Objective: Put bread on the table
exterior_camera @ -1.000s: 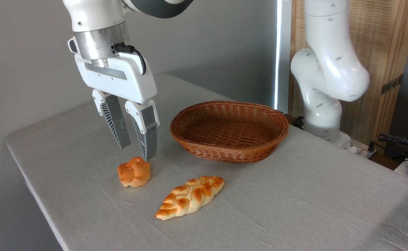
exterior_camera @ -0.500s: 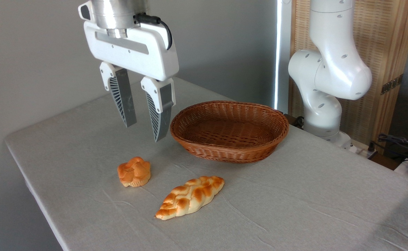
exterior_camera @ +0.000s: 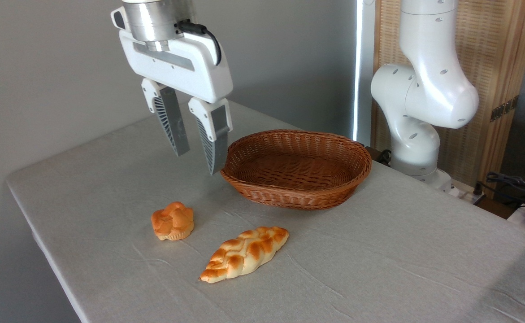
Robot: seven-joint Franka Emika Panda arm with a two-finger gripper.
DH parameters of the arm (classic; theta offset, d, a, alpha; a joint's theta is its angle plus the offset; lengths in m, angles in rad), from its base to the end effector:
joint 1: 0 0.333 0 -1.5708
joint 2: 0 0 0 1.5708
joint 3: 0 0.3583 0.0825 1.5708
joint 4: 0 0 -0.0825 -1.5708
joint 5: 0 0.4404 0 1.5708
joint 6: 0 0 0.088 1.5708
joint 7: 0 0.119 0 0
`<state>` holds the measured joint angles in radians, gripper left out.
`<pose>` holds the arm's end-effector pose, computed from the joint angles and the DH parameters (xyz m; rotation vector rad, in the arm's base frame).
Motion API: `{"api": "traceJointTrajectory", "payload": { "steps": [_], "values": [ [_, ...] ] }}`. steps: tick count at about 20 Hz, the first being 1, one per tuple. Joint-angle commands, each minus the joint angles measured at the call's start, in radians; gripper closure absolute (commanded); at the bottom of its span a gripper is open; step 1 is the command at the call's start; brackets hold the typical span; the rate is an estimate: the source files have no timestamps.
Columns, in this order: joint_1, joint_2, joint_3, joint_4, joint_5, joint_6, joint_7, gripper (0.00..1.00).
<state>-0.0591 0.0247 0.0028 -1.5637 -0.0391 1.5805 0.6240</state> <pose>0.6189 -0.0395 0.6443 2.9245 -1.0341 0.0052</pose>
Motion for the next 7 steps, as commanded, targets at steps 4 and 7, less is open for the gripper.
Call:
{"api": "traceJointTrajectory", "payload": {
  "steps": [4,7],
  "values": [
    [0.010,-0.039,-0.001,-0.049,-0.016,0.016,0.020,0.00],
    [0.010,-0.037,-0.001,-0.049,-0.016,0.018,0.019,0.00]
  ]
}}
